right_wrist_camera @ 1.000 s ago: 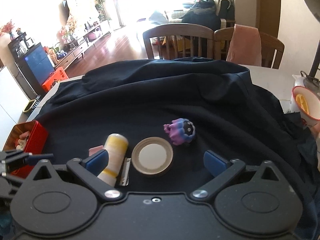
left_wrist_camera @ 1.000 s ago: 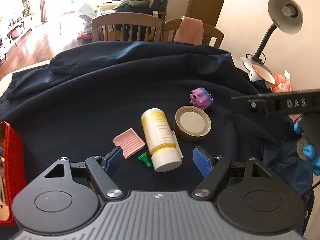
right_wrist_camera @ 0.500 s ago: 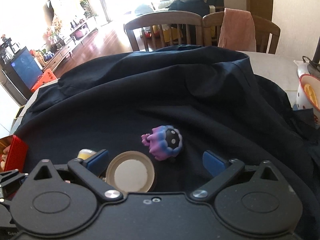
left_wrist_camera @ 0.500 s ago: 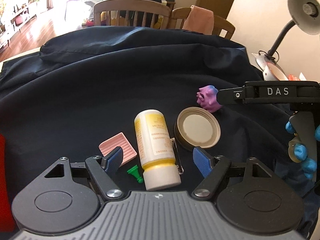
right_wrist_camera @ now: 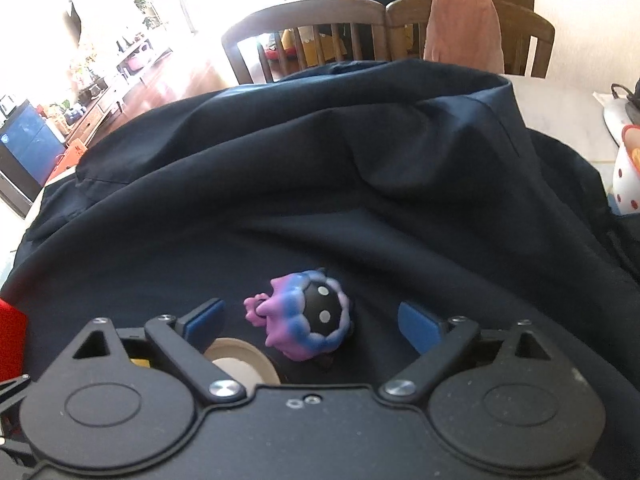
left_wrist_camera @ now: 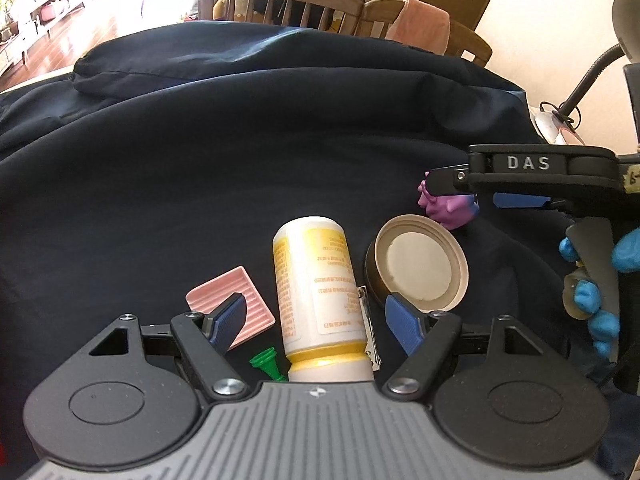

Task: Organize rigid objects
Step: 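Grasp the white-and-yellow pill bottle with the left gripper while the right gripper grasps the purple toy, then carry the pill bottle and purple toy figure over the tin box with both tools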

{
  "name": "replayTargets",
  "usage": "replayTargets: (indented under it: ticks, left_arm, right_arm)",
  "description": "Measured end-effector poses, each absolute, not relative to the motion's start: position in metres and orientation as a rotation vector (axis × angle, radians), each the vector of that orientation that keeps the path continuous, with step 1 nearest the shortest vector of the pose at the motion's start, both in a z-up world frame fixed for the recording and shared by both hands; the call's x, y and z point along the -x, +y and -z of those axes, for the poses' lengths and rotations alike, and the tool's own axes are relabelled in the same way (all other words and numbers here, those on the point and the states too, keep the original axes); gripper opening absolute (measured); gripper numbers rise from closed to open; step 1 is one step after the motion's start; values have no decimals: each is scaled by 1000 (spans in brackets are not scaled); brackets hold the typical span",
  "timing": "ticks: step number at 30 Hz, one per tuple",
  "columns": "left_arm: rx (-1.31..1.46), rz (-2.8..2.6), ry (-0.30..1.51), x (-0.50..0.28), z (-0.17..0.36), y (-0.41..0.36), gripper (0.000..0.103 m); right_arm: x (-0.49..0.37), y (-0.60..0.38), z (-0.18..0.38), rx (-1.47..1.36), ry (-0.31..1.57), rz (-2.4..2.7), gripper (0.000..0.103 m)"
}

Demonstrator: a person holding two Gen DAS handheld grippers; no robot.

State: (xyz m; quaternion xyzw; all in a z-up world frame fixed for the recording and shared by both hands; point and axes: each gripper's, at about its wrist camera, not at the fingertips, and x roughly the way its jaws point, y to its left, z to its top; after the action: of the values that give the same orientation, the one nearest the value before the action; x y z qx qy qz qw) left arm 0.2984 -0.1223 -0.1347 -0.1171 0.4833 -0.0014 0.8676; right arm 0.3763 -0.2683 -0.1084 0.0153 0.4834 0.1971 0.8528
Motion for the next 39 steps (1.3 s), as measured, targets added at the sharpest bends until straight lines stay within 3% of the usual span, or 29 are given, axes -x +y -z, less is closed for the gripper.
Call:
replayTargets:
  ticks: [3, 6, 13, 16, 20, 39]
  left_arm:
    - [230, 10, 1009, -299, 138, -124, 75]
    - [232, 21, 1015, -300, 140, -125, 63]
    - [240, 22, 1014, -300, 140, -125, 48]
    - [239, 25, 1015, -301, 140, -125, 48]
    - [233, 24, 1015, -301, 140, -126, 47]
    - [235, 37, 1007, -286, 126, -123, 46]
  right_arm:
    - [-380, -269, 112, -50, 1028, -413, 90]
    - [-382, -269, 116, -61, 1037, -414, 86]
    - [-387, -264, 120, -62, 1041, -425, 78]
    - [-386, -266, 120, -59, 1036, -424, 76]
    - [-383, -267, 119, -67, 1026, -436, 65]
    - [-329, -288, 86, 33, 942, -496, 65]
